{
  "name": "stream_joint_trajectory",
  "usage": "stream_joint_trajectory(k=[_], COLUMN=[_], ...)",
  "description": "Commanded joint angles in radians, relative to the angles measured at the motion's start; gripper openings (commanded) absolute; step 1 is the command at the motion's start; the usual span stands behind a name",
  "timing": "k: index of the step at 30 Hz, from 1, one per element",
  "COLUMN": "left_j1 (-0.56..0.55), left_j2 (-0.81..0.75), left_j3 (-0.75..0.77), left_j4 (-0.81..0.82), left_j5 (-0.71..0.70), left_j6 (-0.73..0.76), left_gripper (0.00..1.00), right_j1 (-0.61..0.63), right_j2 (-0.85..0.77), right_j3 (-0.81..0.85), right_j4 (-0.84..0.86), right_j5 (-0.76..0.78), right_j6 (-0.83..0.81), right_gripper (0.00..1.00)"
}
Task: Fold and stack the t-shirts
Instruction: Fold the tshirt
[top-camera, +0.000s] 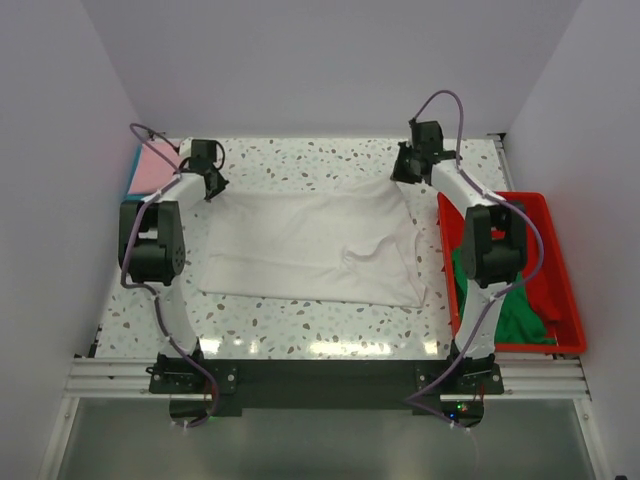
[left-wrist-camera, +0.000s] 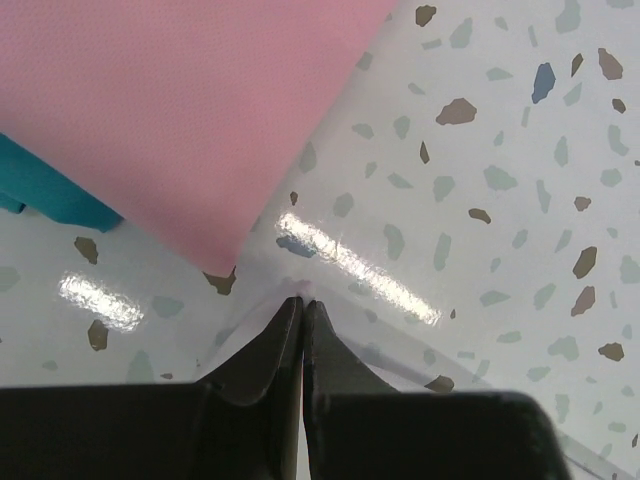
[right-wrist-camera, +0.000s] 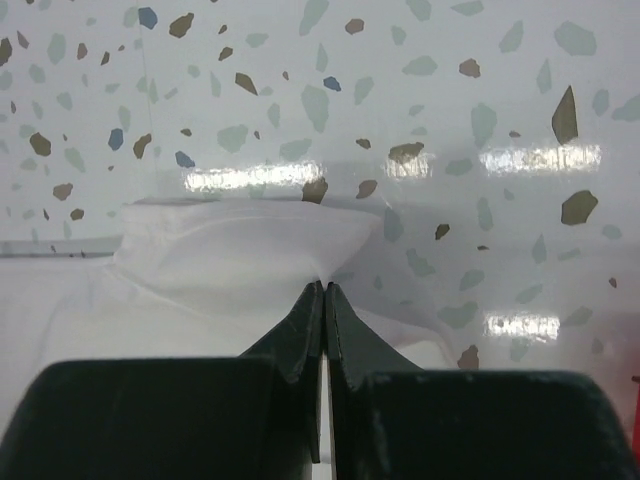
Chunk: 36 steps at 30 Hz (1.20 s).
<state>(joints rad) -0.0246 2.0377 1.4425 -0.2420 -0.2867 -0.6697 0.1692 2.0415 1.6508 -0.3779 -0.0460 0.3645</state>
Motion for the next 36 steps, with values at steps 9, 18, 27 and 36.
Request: stream_joint_trajectory(k=[9, 18, 27, 36], left_j1=[0.049, 0.064, 0.066, 0.068], left_j2=[-0.217, -0.341, -0.442, -0.545], left_j3=[-0.194, -0.372, -0.502, -0.614], left_j4=[0.052, 0.063, 0.093, 0.102], left_j5=[0.023, 0.040, 0.060, 0.049], left_j6=[-0.031, -0.091, -0.131, -0.154], left_gripper=[0.00, 0.00, 0.00, 0.00], right_j1=[0.000, 0.016, 0.024, 0.047], right_j2=[-0.276, -0.451, -0.596, -0.676], right_j3=[-0.292, -0.491, -0.664, -0.784], right_j4=[0.102, 0.132, 0.166, 0.185], right_j5=[-0.020, -0.014, -0.018, -0.012], right_j6=[0.056, 0.074, 0.085, 0.097], right_gripper=[0.00, 0.00, 0.00, 0.00])
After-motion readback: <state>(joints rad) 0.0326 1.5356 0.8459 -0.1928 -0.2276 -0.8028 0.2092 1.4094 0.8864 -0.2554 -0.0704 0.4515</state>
